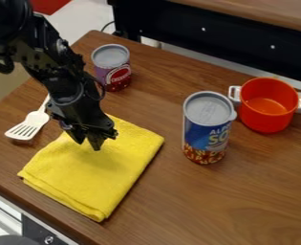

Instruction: Move the yellow towel to the upper left side corner.

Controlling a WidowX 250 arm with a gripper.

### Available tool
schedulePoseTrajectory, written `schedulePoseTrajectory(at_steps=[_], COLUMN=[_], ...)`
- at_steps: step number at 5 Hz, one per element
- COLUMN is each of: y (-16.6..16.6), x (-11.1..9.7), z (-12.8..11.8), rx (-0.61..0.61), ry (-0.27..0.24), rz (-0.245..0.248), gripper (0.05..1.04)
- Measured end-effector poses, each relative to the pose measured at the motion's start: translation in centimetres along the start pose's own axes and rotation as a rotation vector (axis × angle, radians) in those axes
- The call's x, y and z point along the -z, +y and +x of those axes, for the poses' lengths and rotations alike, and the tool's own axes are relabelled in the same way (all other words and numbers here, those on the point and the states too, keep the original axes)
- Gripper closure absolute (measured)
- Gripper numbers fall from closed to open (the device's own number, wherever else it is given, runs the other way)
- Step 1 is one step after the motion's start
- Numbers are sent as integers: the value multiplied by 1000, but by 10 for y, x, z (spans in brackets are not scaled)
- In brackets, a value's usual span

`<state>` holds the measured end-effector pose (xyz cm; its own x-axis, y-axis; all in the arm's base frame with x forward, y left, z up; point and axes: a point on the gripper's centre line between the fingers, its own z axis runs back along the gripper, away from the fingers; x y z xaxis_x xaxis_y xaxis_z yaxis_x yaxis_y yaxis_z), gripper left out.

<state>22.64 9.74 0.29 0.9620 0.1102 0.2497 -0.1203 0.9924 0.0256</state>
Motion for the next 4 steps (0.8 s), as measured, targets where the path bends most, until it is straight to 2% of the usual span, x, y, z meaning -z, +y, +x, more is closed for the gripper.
schedulePoseTrajectory(at_steps=[1, 2, 3, 4], y=[0, -2, -2, -5], x=[5, 6, 8, 12], z=[-2, -5, -10, -5], rx=[78, 107, 128, 130], ry=[-12, -31, -20, -37], rz=[-65, -89, -81, -55], gripper=[920, 1029, 1032, 1032])
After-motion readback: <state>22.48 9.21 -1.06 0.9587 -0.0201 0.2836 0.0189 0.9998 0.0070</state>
